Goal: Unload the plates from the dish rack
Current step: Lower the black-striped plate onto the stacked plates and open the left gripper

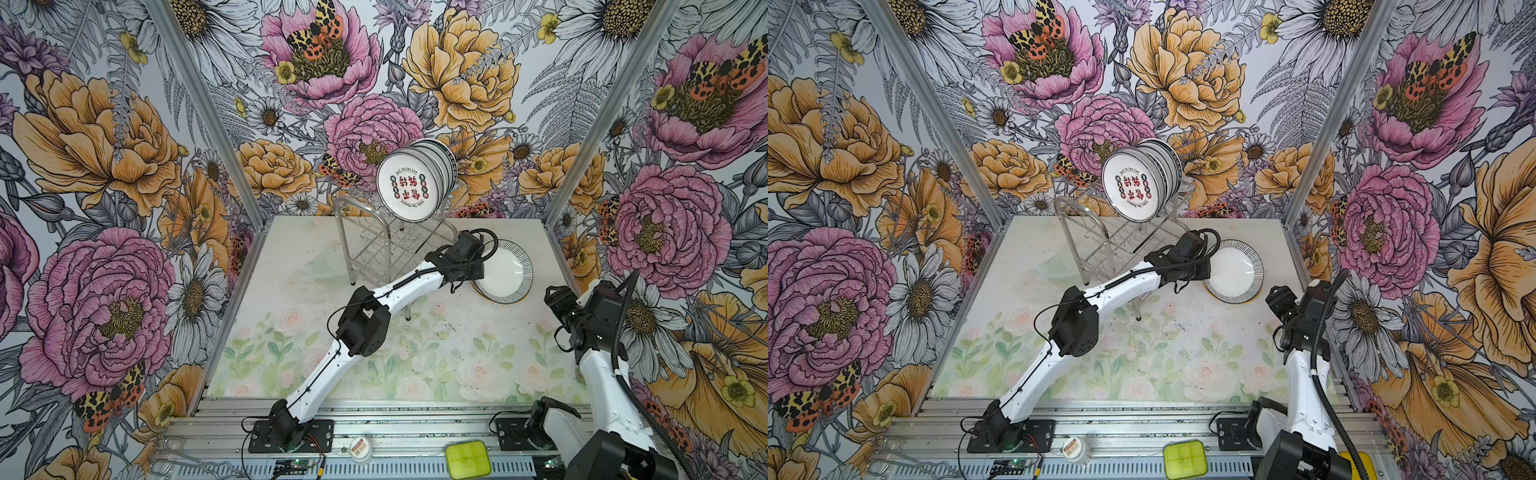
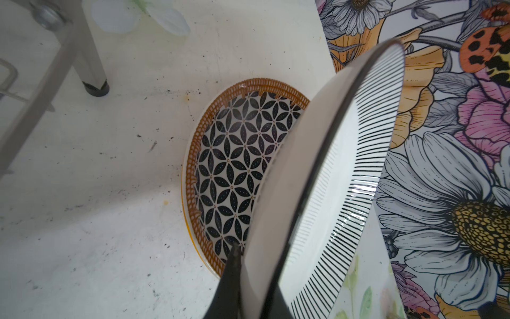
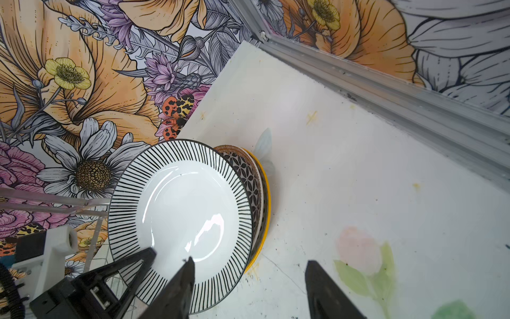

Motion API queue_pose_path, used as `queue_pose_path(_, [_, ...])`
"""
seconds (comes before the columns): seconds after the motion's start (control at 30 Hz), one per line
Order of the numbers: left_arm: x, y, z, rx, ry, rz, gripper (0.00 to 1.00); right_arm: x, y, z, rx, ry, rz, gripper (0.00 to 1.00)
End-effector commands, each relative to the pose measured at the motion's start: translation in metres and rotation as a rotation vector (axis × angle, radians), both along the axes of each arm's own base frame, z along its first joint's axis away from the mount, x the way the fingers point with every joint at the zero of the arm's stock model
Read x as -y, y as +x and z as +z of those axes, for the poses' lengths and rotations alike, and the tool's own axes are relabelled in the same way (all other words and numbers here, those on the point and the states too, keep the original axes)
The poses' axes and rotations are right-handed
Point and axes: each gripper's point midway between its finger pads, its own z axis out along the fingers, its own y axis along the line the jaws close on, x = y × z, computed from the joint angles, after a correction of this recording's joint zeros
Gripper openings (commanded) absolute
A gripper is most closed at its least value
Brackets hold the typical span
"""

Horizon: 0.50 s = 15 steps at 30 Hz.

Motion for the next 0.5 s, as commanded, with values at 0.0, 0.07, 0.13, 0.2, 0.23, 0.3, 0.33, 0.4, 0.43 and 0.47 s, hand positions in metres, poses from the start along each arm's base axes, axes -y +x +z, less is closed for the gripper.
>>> queue_pose_path(0.0, [0.013, 0.018, 0.054, 0.082, -0.158, 0.025, 0.00, 0.001, 0.006, 0.013, 0.031, -0.024, 0.027, 0.65])
queue_pose_path(0.07, [0.013, 0.019, 0.050, 0.072, -0.156, 0.033, 0.00, 0.000, 0.006, 0.014, 0.034, -0.022, 0.033, 0.65])
queue_pose_path(0.13, [0.013, 0.019, 0.045, 0.062, -0.151, 0.040, 0.00, -0.002, 0.006, 0.014, 0.036, -0.019, 0.040, 0.65])
queue_pose_path(0.2, [0.013, 0.019, 0.041, 0.051, -0.149, 0.048, 0.00, -0.003, 0.006, 0.013, 0.035, -0.016, 0.045, 0.65])
queue_pose_path(0.23, [0.013, 0.019, 0.039, 0.046, -0.148, 0.050, 0.00, -0.003, 0.006, 0.013, 0.036, -0.015, 0.048, 0.65])
queue_pose_path(0.3, [0.013, 0.019, 0.037, 0.039, -0.148, 0.053, 0.00, -0.004, 0.005, 0.012, 0.036, -0.012, 0.051, 0.65])
queue_pose_path(0.33, [0.013, 0.018, 0.036, 0.032, -0.151, 0.057, 0.00, -0.004, 0.005, 0.011, 0.034, -0.011, 0.052, 0.65])
queue_pose_path(0.4, [0.013, 0.017, 0.034, 0.020, -0.155, 0.061, 0.00, -0.006, 0.005, 0.011, 0.035, -0.010, 0.058, 0.65])
queue_pose_path(0.43, [0.013, 0.017, 0.031, 0.013, -0.154, 0.065, 0.01, -0.006, 0.005, 0.011, 0.036, -0.008, 0.059, 0.65])
queue_pose_path(0.47, [0.013, 0.017, 0.030, 0.006, -0.155, 0.071, 0.02, -0.006, 0.005, 0.011, 0.036, -0.006, 0.062, 0.65])
